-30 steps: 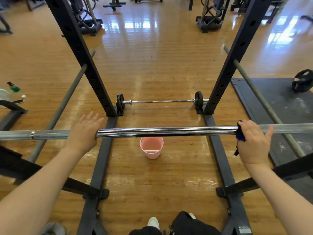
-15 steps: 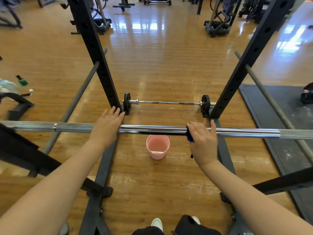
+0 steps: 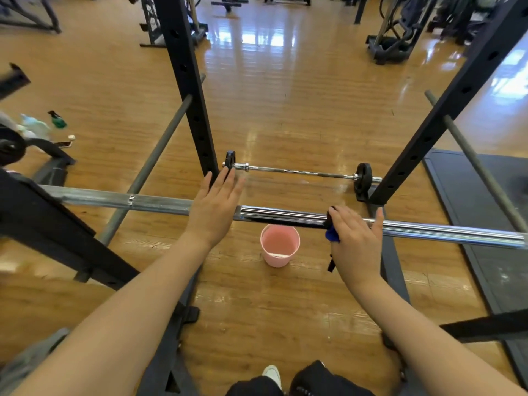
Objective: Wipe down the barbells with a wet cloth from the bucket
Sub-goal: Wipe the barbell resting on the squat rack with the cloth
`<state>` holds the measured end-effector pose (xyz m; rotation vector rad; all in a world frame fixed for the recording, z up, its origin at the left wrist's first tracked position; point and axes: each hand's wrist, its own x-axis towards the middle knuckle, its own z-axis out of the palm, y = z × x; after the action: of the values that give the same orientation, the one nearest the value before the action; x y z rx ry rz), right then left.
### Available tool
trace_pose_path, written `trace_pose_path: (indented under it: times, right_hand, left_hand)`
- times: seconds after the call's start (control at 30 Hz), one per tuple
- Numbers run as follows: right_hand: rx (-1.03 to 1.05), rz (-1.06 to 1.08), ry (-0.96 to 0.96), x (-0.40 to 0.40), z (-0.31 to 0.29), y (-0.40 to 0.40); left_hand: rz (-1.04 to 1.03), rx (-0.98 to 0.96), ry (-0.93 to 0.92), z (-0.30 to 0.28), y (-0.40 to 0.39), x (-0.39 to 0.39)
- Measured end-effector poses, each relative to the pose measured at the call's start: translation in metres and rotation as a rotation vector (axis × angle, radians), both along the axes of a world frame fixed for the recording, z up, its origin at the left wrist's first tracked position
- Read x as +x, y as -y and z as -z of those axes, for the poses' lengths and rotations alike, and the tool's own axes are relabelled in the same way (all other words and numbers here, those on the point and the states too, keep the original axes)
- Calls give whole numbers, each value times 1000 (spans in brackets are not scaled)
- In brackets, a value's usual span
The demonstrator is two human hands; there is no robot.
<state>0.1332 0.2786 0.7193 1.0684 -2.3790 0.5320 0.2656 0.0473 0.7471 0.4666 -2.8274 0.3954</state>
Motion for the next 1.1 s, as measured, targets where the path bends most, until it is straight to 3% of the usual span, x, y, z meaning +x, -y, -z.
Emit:
trace_pose_path:
  times: [0.17,0.33,0.5,0.7,0.9,1.1]
  right_hand:
    - [-35,-63,53,27,-11,56]
    - [65,-169,31,25,-13,58]
    - [20,-42,27,9,-9,21]
    - [8,-210,-25,38,-10,82]
    - [176,-254,-117,31,-7,53]
    - [34,-236,-68,50,-2,89]
  left_hand:
    - [-14,138,310,-13,8,-5]
    - [4,263,431,-23,13,-12]
    - [-22,281,397,-21,12,-11]
    - [-31,289,352,-19,11,-9]
    - [-38,290,332,-18,9,-9]
    - [-38,283,291,-17,7,-8]
